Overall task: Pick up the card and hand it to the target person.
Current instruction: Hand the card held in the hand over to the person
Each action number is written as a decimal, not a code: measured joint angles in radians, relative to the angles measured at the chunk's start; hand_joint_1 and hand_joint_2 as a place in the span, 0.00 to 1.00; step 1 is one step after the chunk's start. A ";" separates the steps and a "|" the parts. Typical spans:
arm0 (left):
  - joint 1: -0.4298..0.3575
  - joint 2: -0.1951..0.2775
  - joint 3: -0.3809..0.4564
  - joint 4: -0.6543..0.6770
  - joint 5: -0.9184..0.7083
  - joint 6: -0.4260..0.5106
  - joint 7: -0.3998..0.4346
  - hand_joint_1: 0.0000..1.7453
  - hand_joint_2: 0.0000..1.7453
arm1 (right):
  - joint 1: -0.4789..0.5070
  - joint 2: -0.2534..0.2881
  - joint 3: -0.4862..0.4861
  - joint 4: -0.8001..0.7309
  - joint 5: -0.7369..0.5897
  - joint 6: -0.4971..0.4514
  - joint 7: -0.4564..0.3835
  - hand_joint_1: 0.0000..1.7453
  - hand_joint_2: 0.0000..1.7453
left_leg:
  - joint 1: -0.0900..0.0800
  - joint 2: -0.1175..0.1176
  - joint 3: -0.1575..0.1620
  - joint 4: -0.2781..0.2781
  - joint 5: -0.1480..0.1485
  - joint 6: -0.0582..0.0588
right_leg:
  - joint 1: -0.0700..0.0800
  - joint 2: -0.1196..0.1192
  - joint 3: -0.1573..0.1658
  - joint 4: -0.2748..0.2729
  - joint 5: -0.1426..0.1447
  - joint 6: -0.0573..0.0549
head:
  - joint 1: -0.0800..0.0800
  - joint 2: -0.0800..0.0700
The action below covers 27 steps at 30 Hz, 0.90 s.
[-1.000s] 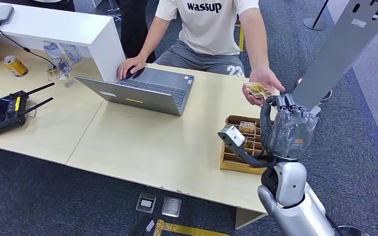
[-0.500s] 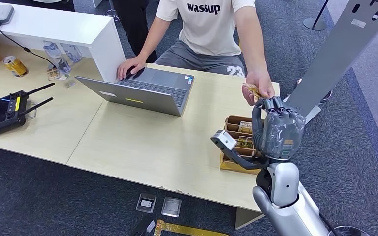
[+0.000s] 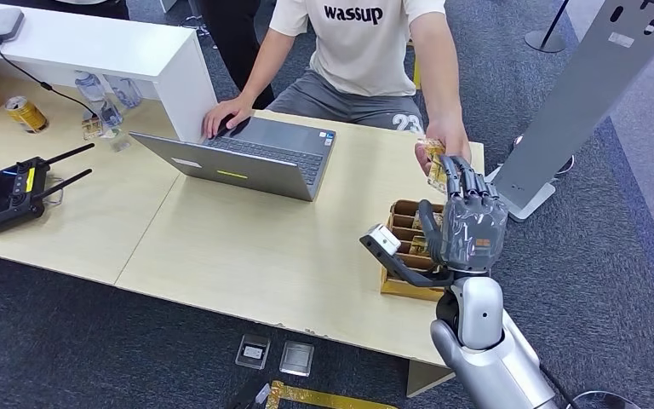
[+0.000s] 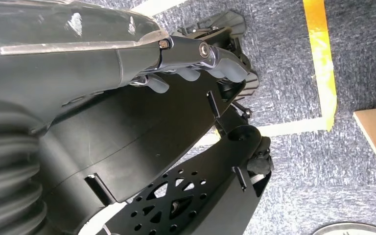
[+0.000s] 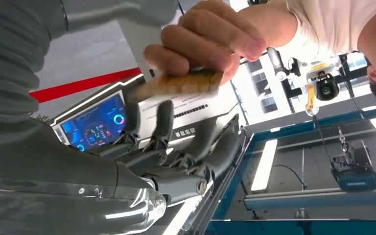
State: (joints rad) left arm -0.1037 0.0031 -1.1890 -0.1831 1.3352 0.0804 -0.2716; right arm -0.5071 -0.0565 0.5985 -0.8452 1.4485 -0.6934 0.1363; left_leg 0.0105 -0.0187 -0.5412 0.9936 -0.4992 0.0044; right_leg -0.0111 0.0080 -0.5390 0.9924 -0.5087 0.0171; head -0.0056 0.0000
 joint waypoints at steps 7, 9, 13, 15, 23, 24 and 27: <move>0.000 0.000 0.000 0.000 0.014 0.003 -0.001 0.00 0.00 | 0.001 0.006 -0.011 0.007 -0.038 -0.001 -0.023 0.00 1.00 | 0.000 0.000 0.000 0.000 0.000 0.000 | 0.000 0.000 0.000 0.000 0.000 0.000 | 0.000 0.000; 0.000 0.000 0.000 0.000 0.017 0.004 -0.001 0.00 0.00 | 0.006 0.013 -0.031 0.004 -0.113 -0.002 -0.086 0.00 1.00 | 0.000 0.000 0.000 0.000 0.000 0.000 | 0.000 0.000 0.000 0.000 0.000 0.000 | 0.000 0.000; 0.000 0.000 0.000 0.000 0.030 0.004 -0.001 0.00 0.00 | 0.020 0.046 -0.134 0.000 -0.350 -0.002 -0.345 0.00 1.00 | 0.000 0.000 0.000 0.000 0.000 0.000 | 0.000 0.000 0.000 0.000 0.000 0.000 | 0.000 0.000; 0.000 0.000 0.000 0.000 0.034 0.004 -0.001 0.00 0.00 | 0.022 0.063 -0.198 0.002 -0.459 -0.002 -0.453 0.00 1.00 | 0.000 0.000 0.000 0.000 0.000 0.000 | 0.000 0.000 0.000 0.000 0.000 0.000 | 0.000 0.000; 0.000 0.000 0.001 0.000 0.046 0.007 -0.001 0.00 0.00 | 0.076 0.068 -0.306 -0.035 -0.916 -0.006 -0.500 0.00 1.00 | 0.000 0.000 0.000 0.000 0.000 0.000 | 0.000 0.000 0.000 0.000 0.000 0.000 | 0.000 0.000; 0.001 0.000 0.001 0.000 0.047 0.007 -0.002 0.00 0.00 | 0.088 0.062 -0.307 -0.051 -0.954 -0.006 -0.491 0.00 1.00 | 0.000 0.000 0.000 0.000 0.000 0.000 | 0.000 0.000 0.000 0.000 0.000 0.000 | 0.000 0.000; 0.001 0.001 0.003 0.000 0.051 0.007 -0.005 0.00 0.00 | 0.126 0.034 -0.305 -0.117 -1.062 -0.005 -0.456 0.00 1.00 | 0.000 0.000 0.000 0.000 0.000 0.000 | 0.000 0.000 -0.001 0.000 0.000 0.000 | 0.000 0.000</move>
State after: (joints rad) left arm -0.1024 0.0037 -1.1863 -0.1831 1.3862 0.0870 -0.2762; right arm -0.3809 -0.0226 0.2936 -0.9618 0.3869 -0.6986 -0.3194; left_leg 0.0104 -0.0187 -0.5410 0.9938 -0.4993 0.0043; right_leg -0.0112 0.0079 -0.5395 0.9922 -0.5088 0.0171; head -0.0057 0.0000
